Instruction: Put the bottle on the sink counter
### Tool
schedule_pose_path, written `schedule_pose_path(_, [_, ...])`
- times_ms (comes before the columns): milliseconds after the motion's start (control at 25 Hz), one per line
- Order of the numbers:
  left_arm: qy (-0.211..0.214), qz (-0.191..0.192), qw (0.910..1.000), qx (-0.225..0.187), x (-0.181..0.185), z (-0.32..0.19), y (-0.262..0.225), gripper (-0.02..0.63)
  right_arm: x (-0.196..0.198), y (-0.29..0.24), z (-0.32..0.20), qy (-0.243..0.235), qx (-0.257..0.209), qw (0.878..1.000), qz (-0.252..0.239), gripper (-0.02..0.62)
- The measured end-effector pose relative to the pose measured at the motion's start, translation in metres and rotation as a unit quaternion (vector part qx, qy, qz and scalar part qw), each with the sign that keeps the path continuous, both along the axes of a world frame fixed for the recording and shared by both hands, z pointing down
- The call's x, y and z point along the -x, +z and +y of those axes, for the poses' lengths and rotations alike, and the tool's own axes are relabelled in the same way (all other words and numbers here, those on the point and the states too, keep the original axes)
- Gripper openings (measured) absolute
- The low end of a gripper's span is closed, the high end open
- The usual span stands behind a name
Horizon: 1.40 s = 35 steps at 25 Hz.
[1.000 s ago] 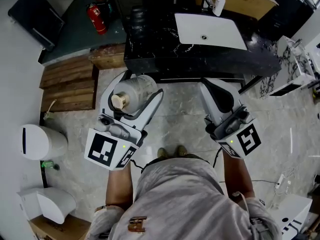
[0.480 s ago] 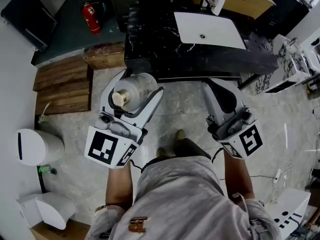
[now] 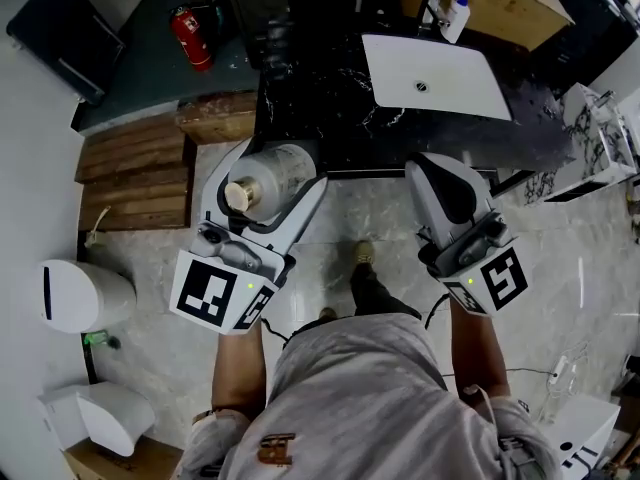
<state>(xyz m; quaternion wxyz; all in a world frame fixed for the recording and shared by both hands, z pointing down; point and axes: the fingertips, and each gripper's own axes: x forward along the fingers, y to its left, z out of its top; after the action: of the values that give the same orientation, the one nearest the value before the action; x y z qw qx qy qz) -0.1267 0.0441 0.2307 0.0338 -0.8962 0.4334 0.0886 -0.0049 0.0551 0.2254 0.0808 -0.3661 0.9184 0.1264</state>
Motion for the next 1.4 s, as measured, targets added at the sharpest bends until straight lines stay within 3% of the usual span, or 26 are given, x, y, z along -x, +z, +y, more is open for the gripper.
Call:
schedule_pose_path(800, [-0.069,-0.051,0.9953,0.044,-0.041,-0.203,0.026,0.333,-0.056,0.029,-0.215,-0.048,0.028,0.998,0.008,0.0])
schedule_pose_path(1080, [-0.088,-0.076,0.9899,0.08,-0.043,-0.256,0.053,0.333,-0.061,0.048,-0.259,-0.068,0.051,0.996,0.015,0.0])
schedule_pose_path(1400, [-0.077,-0.107,0.983,0.127,-0.042,-0.298,0.102,0.333,-0.055,0.063,-0.289,-0.057,0.073,0.995,0.025,0.0])
